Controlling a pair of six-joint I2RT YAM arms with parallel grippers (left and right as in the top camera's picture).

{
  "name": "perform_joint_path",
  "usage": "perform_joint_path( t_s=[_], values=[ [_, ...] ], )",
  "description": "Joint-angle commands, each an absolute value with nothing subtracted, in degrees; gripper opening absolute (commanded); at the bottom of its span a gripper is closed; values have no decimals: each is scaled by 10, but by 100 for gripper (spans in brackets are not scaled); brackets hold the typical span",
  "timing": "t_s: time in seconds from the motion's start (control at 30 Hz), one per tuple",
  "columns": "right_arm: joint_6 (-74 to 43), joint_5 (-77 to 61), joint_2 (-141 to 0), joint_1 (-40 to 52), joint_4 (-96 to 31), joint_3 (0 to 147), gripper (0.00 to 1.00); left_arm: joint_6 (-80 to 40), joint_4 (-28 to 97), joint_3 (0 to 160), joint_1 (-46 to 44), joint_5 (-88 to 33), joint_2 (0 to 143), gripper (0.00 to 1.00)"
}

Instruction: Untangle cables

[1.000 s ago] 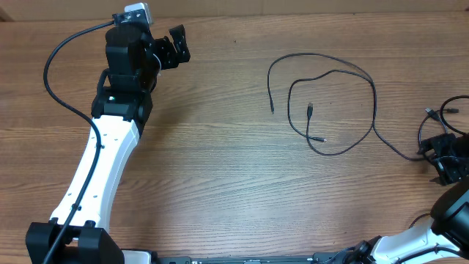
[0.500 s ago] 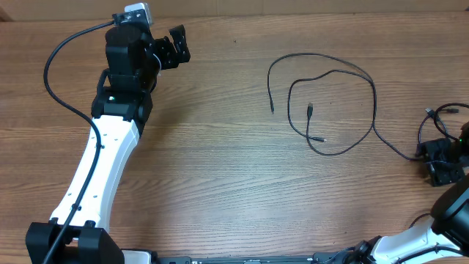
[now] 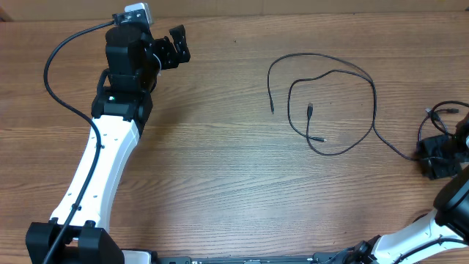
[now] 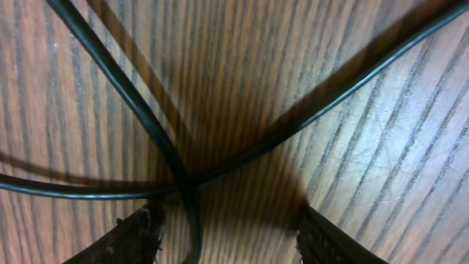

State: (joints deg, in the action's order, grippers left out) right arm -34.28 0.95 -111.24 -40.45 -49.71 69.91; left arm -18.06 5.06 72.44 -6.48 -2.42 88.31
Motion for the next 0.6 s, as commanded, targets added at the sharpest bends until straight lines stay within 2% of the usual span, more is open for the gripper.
perform_joint_path(
  t_s=[0.0, 0.07, 0.13, 0.2, 0.33, 0.37, 0.57],
  values=[
    [-344, -26, -1180, -377, -470, 684, 58, -185, 49, 728, -65, -30, 888, 100],
    [-343, -26, -1185, -364, -459, 684, 57, -185, 49, 728, -65, -30, 888, 99],
    [-343, -26, -1185, -352, -450, 684, 49, -185, 49, 728, -65, -30, 888, 100],
    [-343, -26, -1185, -339, -443, 685, 32, -185, 49, 728, -65, -30, 888, 100],
    [-343, -26, -1185, -322, -442, 685, 6, -185, 49, 728, -65, -30, 888, 100],
    [-343, -26, -1185, -319, -443, 685, 4, -185, 49, 728, -65, -30, 888, 100],
    [-343, -22, -1185, -315, -455, 685, 4, -185, 49, 728, -64, -30, 888, 99]
  ],
)
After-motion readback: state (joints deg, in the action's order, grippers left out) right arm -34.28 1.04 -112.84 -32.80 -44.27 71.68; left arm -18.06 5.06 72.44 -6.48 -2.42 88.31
